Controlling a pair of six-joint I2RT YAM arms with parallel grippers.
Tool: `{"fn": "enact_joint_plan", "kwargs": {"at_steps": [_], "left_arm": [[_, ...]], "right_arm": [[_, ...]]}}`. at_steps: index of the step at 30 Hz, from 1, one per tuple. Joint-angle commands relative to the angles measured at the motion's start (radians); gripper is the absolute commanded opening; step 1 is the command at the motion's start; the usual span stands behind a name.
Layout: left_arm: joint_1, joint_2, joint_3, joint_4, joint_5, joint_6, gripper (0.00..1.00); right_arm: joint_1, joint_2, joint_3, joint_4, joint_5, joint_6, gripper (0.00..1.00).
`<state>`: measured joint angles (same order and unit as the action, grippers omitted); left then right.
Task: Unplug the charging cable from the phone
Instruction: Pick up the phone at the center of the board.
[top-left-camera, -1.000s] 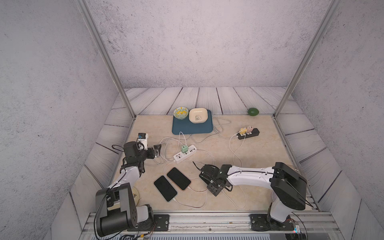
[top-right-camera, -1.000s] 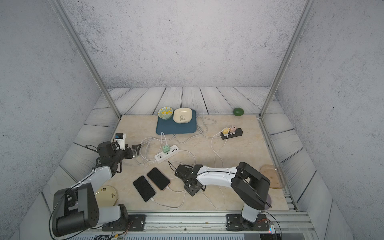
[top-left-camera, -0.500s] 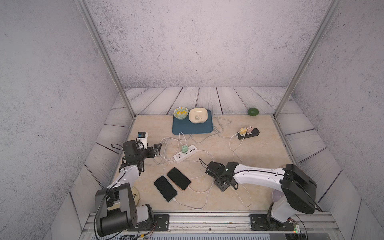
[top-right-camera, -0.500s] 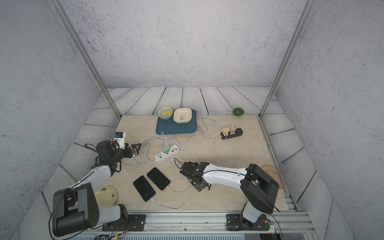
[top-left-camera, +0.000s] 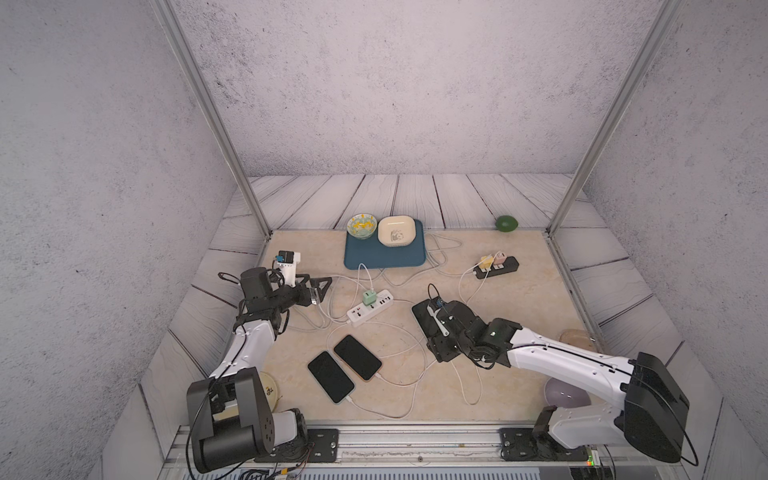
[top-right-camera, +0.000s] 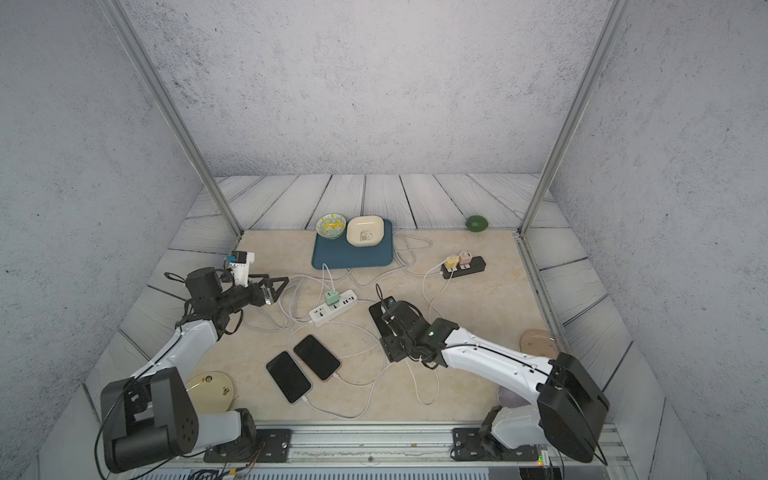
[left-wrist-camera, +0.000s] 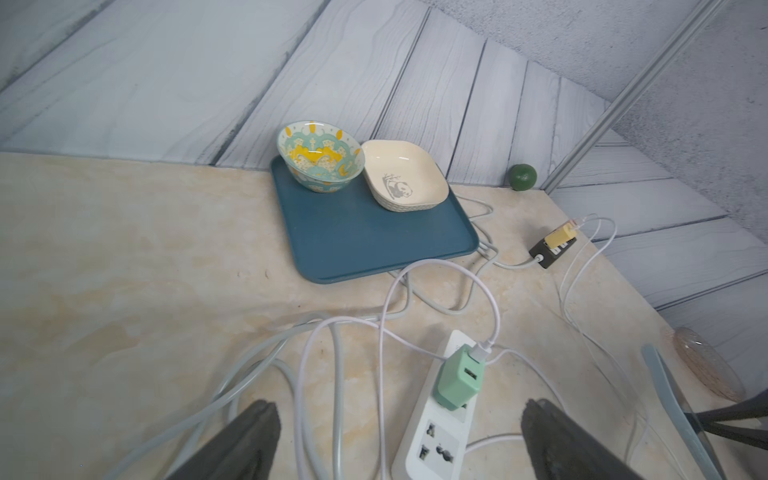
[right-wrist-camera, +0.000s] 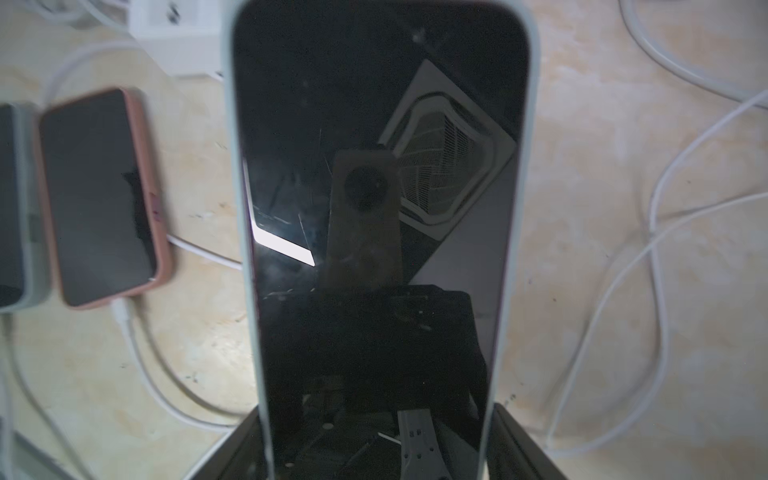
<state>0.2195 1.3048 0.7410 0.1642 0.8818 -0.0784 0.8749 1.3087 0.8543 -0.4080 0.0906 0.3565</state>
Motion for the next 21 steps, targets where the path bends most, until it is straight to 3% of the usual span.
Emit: {"fn": "enact_joint_plan", "kwargs": {"at_steps": [1, 11, 21], "left_arm": [[-0.029, -0.001, 0.045, -0.079, 0.118, -0.020, 0.98], [-0.126, 0.006, 0.180, -0.338, 0.320, 0.058, 0.98], [-0.259, 0.006, 0.320, -0.776, 0.493, 0.372, 0.98]], "right_arm": [[-0.054, -0.050, -0.048, 0.271, -0.230, 0.020, 0.60], [-0.177, -0.010, -0.132, 0.751, -0.655, 0.171, 0.59], [-0.185, 0.074, -0.138, 1.018, -0.828, 0.252, 0.57]]}}
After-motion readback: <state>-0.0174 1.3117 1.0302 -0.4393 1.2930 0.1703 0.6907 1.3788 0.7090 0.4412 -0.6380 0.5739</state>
